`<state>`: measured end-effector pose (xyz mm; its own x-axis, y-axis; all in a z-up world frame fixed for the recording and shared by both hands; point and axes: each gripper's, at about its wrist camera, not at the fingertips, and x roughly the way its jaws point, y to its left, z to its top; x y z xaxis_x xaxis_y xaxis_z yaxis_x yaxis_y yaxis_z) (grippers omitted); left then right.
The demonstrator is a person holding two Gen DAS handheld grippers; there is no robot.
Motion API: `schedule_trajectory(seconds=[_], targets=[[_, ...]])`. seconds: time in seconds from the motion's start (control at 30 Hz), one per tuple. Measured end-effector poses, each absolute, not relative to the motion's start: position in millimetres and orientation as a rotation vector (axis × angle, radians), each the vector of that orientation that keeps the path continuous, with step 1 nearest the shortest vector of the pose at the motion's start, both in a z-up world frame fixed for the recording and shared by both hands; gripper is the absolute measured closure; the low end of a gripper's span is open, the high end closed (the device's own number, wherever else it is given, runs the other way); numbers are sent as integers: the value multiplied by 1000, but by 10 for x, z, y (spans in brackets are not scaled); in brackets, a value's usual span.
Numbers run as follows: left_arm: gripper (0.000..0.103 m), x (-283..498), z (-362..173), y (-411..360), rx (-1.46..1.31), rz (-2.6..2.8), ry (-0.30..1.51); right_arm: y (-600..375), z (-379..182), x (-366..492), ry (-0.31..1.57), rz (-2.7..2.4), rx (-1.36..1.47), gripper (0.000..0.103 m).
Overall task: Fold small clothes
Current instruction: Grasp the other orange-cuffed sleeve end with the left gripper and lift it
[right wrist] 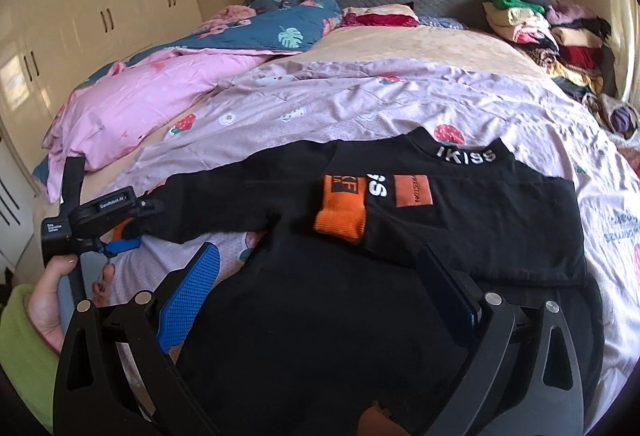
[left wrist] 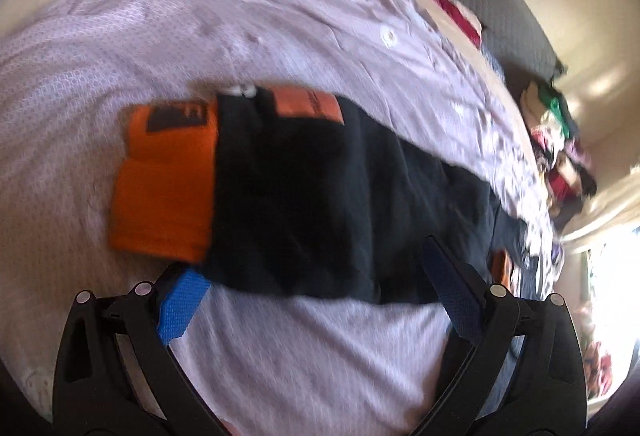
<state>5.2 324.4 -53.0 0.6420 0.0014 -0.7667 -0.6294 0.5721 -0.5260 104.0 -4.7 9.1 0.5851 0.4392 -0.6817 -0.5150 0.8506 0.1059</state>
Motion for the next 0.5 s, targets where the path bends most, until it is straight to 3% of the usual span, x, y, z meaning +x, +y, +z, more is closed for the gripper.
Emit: schedule_trajectory(seconds=[0.1, 0.13, 0.2, 0.27, 0.37, 0.5], targets=[[13, 53, -521, 3378, -930, 448, 757, -99, 80, 1053, 765, 540, -96, 5], [19, 62, -515, 3432, -937, 466, 746, -114, 73, 1058, 767, 533, -94, 5], [36, 81, -499, 3497, -942, 486, 732, -160, 57, 1069, 771, 522, -81, 5], [61, 75, -481, 3578, -944, 498, 721, -201, 43, 1076, 773, 513, -72, 5], [87, 46, -411, 3632, -944, 493, 680, -283, 23, 1099, 775, 491, -56, 5], [92, 56, -174, 3616, -917, 457, 616, -434, 4, 1146, 780, 458, -22, 5]])
